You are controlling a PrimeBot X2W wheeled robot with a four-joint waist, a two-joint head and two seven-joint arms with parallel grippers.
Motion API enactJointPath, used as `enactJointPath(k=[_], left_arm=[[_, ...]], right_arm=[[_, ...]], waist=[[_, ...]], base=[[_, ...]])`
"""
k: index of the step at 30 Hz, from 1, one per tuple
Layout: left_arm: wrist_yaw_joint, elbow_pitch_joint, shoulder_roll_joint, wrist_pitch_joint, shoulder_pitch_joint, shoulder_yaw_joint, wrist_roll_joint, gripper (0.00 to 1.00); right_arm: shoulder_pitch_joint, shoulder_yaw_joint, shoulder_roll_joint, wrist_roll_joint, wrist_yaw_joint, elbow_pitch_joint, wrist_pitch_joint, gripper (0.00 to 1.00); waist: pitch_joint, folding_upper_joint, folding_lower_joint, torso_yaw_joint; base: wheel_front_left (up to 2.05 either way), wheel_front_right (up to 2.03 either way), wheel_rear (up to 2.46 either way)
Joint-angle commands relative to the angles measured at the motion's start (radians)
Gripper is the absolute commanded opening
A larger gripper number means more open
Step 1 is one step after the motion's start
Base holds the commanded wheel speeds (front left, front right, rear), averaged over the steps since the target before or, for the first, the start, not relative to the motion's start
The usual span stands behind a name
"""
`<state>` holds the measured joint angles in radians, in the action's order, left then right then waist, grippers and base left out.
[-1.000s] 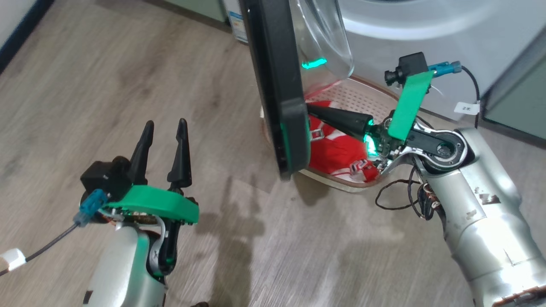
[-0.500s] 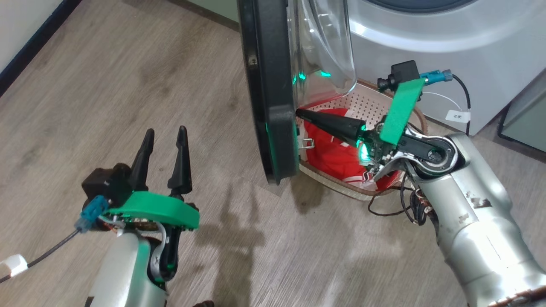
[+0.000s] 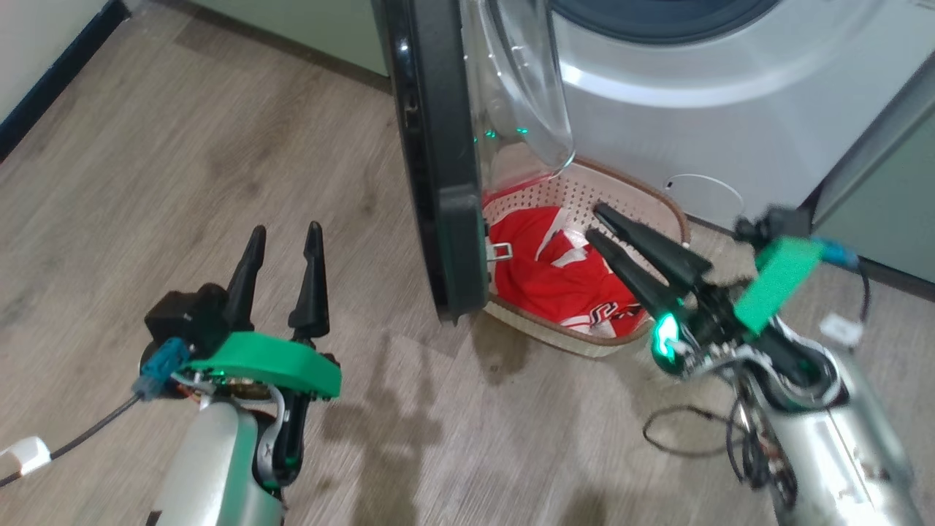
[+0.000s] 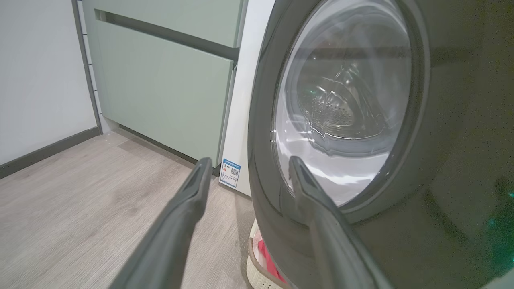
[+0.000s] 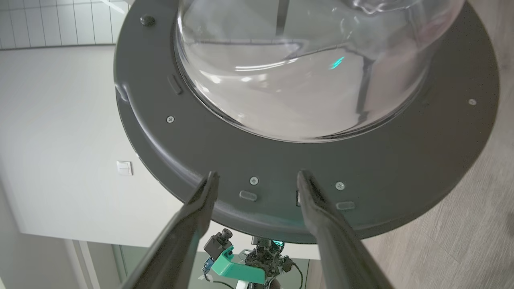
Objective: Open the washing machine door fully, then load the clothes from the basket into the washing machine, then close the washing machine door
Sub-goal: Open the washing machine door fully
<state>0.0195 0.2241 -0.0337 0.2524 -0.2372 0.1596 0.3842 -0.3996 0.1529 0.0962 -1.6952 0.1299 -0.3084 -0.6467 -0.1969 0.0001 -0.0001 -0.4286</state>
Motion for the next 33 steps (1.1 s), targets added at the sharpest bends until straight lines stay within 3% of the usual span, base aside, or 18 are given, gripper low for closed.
enactJointPath(k=[1, 11, 17, 20, 26, 33], left_arm=[[-0.007, -0.022, -0.017, 0.009, -0.003, -0.039, -0.012, 1.0], [-0.02, -0.016, -0.017, 0.009, 0.021, -0.062, -0.035, 1.0], [-0.024, -0.017, -0.017, 0.009, 0.024, -0.076, -0.04, 1.0], [-0.025, -0.018, -0.017, 0.009, 0.022, -0.079, -0.04, 1.0], [-0.024, -0.019, -0.017, 0.009, 0.017, -0.08, -0.038, 1.0], [-0.024, -0.024, -0.017, 0.009, 0.012, -0.086, -0.045, 1.0]], right_arm=[[0.044, -0.006, -0.015, -0.015, 0.001, 0.077, 0.032, 1.0], [0.296, -0.064, -0.028, 0.012, 0.001, 0.254, 0.173, 1.0], [0.335, -0.085, -0.037, 0.044, 0.001, 0.312, 0.266, 1.0], [0.32, -0.096, -0.038, 0.116, 0.001, 0.326, 0.337, 1.0], [0.248, -0.111, -0.02, 0.391, 0.001, 0.314, 0.568, 1.0], [0.156, -0.047, 0.078, 0.942, 0.001, 0.284, 0.832, 1.0]], waist=[[0.017, -0.0001, 0.0001, 0.014], [0.046, -0.0001, 0.0001, 0.047], [0.042, -0.0001, 0.0001, 0.057], [0.038, -0.0001, 0.0001, 0.058], [0.038, -0.0001, 0.0001, 0.058], [0.039, -0.0001, 0.0001, 0.059]], base=[[0.0, 0.0, 0.0], [0.0, 0.0, 0.0], [0.0, 0.0, 0.0], [0.0, 0.0, 0.0], [0.0, 0.0, 0.0], [0.0, 0.0, 0.0]])
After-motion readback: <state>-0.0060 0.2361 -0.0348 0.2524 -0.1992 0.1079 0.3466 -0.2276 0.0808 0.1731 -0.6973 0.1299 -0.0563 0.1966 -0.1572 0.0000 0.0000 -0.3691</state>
